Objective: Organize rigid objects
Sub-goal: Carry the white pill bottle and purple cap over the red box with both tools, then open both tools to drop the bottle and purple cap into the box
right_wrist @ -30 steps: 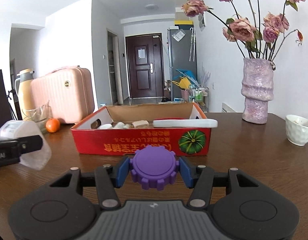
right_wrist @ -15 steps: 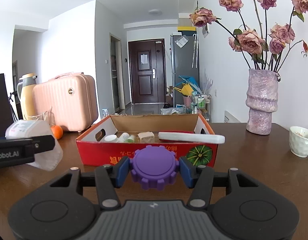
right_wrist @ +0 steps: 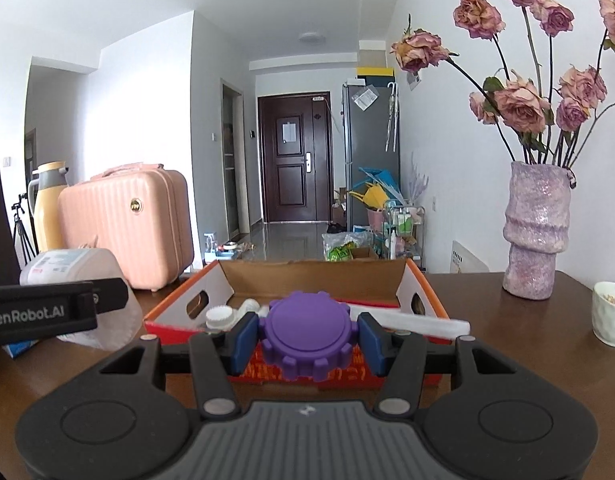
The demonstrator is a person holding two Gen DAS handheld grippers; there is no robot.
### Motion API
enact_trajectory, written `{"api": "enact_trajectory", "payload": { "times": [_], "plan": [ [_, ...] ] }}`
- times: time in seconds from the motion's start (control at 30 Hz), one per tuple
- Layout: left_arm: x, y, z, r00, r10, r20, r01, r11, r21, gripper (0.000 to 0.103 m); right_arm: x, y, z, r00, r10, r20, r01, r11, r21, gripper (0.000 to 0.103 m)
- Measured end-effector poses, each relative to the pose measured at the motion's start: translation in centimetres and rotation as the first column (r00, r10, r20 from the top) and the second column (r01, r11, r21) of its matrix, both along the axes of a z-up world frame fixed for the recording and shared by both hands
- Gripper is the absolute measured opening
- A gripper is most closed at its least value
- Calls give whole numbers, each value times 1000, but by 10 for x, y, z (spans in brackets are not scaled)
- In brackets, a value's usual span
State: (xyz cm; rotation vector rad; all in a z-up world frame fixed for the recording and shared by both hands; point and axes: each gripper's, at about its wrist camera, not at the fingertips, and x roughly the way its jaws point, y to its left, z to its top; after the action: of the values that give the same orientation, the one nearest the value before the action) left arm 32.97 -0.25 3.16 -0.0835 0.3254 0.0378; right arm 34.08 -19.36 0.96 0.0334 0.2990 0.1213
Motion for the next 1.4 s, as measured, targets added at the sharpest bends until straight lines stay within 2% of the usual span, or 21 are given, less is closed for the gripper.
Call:
{"api": "enact_trajectory", "payload": {
  "times": [0.77,1.4],
  "plan": [
    [83,-7,-8,999,34,-30,-35,999,-8,83,81,-8,-9,999,-20,-33,21,999,31,53],
    [149,-16,-19,998,24,-58,-23,1000,7,83,142,-13,-18,997,-57,-59,58,998,10,53]
  ]
}}
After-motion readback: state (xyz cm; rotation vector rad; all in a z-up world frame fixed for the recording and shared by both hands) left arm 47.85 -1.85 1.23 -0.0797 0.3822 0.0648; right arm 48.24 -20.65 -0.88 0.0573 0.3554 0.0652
